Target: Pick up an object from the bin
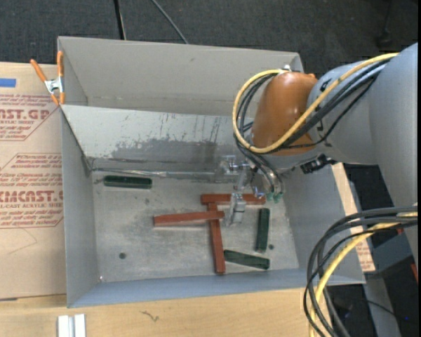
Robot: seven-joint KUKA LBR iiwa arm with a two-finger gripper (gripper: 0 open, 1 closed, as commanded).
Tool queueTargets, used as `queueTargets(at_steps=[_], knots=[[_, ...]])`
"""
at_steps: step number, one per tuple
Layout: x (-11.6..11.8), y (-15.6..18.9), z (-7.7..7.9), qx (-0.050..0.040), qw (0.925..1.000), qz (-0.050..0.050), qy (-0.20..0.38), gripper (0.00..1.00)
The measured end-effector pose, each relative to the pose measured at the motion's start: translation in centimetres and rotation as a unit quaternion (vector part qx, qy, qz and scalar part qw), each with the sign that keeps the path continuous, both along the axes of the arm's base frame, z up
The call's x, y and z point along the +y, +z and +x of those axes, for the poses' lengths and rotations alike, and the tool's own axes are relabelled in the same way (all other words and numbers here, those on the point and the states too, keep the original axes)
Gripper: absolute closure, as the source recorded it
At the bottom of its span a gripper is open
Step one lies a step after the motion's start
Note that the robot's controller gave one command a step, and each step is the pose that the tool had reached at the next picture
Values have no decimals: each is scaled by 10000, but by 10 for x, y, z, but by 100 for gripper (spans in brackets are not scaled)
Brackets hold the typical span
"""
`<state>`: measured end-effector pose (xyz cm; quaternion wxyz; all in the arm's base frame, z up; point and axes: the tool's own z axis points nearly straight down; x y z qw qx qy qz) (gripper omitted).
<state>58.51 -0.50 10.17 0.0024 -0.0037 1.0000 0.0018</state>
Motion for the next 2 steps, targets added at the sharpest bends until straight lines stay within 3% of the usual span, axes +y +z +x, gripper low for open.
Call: queueTargets(at_steps=[1, 2], knots=[[-27, 13, 9, 4, 9997, -25, 223, 0], [1, -34, 1, 36, 9996, -7, -296, 0]])
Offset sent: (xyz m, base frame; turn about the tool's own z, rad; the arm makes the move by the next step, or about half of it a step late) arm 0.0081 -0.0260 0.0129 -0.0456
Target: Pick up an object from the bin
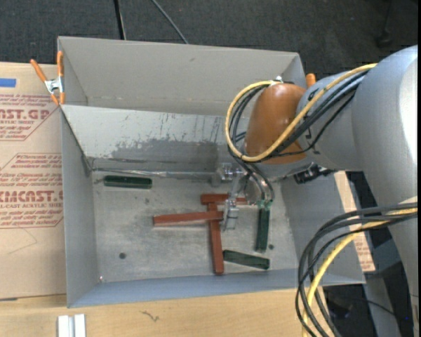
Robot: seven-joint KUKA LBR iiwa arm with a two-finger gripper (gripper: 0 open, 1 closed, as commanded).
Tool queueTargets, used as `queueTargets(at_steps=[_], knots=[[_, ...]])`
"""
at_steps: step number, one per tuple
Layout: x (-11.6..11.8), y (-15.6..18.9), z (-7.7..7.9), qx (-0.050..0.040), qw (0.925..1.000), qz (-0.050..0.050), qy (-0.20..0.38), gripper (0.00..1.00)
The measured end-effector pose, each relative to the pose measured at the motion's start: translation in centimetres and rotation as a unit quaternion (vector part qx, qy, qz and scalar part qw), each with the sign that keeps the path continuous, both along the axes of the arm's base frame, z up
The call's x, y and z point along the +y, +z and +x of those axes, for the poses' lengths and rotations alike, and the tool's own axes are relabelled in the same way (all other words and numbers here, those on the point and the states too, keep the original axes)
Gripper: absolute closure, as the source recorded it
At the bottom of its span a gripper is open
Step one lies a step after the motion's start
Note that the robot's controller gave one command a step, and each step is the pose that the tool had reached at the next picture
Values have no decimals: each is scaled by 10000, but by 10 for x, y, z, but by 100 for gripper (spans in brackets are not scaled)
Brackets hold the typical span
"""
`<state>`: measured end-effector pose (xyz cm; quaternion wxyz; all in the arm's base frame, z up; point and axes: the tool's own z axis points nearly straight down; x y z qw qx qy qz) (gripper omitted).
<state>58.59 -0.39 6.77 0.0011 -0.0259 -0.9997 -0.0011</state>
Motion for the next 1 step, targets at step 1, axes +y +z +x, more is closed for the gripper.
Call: queueTargets(at_steps=[1], knots=[[0, 0, 0, -18, 10000, -11, 1, 0]])
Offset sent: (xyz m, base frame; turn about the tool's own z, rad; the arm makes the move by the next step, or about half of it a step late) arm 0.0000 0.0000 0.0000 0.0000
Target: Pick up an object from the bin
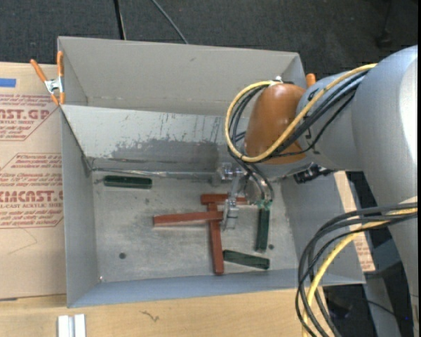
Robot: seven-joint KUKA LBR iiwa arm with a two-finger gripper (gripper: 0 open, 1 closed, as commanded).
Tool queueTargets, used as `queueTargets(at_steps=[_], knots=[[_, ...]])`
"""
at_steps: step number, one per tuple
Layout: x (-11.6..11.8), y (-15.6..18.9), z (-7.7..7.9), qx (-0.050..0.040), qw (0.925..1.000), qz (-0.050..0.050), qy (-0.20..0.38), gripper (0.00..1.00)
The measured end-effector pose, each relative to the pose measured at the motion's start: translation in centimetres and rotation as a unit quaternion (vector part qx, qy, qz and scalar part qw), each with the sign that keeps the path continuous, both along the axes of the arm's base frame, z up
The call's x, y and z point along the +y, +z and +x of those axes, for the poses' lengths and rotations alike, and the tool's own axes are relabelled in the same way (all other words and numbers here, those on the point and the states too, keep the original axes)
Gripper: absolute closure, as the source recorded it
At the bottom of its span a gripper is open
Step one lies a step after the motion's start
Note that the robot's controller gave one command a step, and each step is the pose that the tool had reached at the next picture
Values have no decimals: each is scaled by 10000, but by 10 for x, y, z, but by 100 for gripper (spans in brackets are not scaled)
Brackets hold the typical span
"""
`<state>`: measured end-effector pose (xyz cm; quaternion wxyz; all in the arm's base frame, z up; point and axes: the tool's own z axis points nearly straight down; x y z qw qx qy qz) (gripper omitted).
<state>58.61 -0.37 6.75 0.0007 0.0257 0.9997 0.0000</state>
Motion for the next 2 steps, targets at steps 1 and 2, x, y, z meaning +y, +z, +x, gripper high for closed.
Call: queueTargets(at_steps=[1, 2], knots=[[0, 2, 1, -18, 10000, -4, 1, 100], [1, 134, 4, -49, 10000, 4, 5, 100]])
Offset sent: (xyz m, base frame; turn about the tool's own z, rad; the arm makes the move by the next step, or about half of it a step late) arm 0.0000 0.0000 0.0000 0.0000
